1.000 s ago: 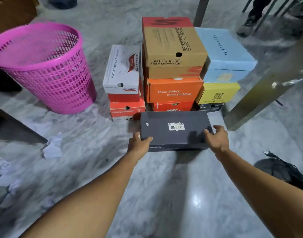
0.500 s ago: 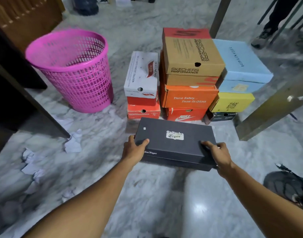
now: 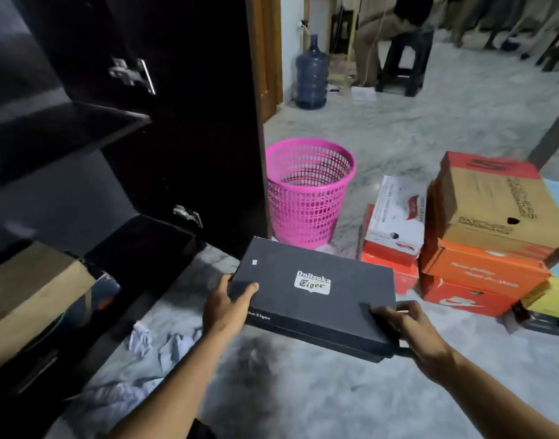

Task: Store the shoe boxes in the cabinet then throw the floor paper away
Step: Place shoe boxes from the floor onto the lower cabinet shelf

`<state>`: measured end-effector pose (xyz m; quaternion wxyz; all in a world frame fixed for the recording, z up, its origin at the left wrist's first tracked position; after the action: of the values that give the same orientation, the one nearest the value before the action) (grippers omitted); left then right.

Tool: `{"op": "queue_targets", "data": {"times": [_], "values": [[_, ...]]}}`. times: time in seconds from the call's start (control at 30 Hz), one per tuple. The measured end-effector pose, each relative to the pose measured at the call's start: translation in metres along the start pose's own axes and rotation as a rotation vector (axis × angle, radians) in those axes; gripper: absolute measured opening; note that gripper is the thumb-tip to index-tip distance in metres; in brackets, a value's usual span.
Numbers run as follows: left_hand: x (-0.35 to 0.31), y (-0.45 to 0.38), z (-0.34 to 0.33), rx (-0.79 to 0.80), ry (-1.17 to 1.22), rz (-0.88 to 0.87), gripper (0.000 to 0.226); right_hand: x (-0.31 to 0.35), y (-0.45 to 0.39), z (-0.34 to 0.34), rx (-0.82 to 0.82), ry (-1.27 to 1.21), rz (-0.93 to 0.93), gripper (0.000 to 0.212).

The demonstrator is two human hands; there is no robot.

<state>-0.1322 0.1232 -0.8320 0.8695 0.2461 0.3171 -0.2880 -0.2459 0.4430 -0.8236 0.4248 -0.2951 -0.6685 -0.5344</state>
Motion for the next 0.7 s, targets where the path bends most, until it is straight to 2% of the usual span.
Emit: {"op": "queue_targets", "data": {"times": [0.1, 0.2, 0.27, 0.33, 0.4, 0.53, 0.7], "values": [[0.025, -0.002, 0.047, -0.128, 0.084, 0.045, 0.051, 0.015, -0.003, -0.053, 0.102, 0.029, 0.026, 0.066], [0.046, -0.009, 0.094, -0.289, 0.139, 0.099, 0.026, 0.022, -0.016, -0.112, 0.194, 0.057, 0.061, 0.051], [0.057, -0.015, 0.123, -0.4, 0.189, 0.132, 0.019, 0.027, -0.02, -0.152, 0.255, 0.048, 0.092, 0.046], [0.068, -0.02, 0.149, -0.512, 0.236, 0.166, 0.02, 0.031, -0.022, -0.19, 0.332, 0.053, 0.12, 0.061], [0.083, -0.023, 0.175, -0.64, 0.301, 0.211, 0.032, 0.036, -0.027, -0.231, 0.44, 0.053, 0.152, 0.072], [0.11, -0.02, 0.223, -0.835, 0.273, 0.345, 0.043, 0.043, -0.047, -0.314, 0.622, 0.055, 0.254, 0.056], [0.148, -0.021, 0.266, -1.029, 0.414, 0.475, 0.049, 0.06, -0.053, -0.428, 0.802, 0.038, 0.343, 0.06]]}}
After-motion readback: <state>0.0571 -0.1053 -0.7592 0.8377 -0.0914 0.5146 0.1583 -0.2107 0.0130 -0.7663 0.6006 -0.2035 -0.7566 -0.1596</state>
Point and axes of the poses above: each hand's wrist, its own y-axis away from the middle knuckle, its own z-axis out of the back of the hand, x = y × z, the point moved 1 cm from there along -y, towards the middle knuckle, and after that the axes turned 13 degrees about -y, right-handed, at the moved point
